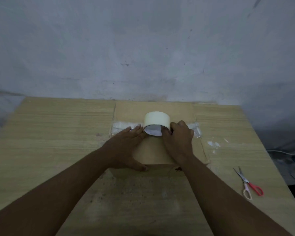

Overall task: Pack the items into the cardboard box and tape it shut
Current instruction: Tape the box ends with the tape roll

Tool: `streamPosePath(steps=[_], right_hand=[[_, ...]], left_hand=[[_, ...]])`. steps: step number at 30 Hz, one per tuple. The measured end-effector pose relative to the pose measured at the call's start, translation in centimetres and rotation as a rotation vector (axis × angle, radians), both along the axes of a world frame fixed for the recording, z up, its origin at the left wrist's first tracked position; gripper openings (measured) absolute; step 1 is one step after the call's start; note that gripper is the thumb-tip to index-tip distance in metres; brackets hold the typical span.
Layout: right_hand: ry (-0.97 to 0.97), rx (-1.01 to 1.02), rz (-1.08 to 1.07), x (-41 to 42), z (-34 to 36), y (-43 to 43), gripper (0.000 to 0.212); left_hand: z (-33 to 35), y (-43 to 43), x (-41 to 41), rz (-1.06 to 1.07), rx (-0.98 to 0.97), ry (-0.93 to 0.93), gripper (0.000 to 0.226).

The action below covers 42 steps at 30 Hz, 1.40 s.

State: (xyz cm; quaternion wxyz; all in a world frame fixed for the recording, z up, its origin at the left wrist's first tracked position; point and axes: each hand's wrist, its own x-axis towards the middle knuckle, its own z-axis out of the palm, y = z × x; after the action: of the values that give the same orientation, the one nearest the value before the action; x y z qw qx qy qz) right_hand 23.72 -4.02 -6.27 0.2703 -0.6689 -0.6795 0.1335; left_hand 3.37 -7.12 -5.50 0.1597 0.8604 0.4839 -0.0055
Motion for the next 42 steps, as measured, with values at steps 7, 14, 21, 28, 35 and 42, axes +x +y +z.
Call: streamPosePath(steps=[7,14,21,28,35,42], right_hand=[[-0.125,-0.004,-0.02,0.0,-0.5,0.7,0.034],[0.045,0.035,-0.046,-0.5,-0.7,0.5,0.019],[0.177,0.013,-0.021,0.1,-0.4,0.4,0.023],[0.09,-0.022,-0.031,0.1,-0.7,0.9,0.035],[0.069,-0.044,-0.057,-0.3,-0.5,0.8,0.031],[0.195,-0.023,-0.056,0.4,-0.6,0.8,0.032]], left_hand=[[-0.3,1.1,0.5,-0.021,0.053,0.021,0.132],[-0.6,0.1,0.2,-0.005,0.035,0.011,0.126],[0.0,-0.4,0.2,0.003,0.044,0.015,0.12],[0.2,1.9,0.8,-0.063,-0.004,0.03,0.135],[-0.4,1.6,0.9,-0.048,-0.018,-0.038,0.129],[-0.4,1.2,0.8,-0.085,0.012,0.005,0.126]])
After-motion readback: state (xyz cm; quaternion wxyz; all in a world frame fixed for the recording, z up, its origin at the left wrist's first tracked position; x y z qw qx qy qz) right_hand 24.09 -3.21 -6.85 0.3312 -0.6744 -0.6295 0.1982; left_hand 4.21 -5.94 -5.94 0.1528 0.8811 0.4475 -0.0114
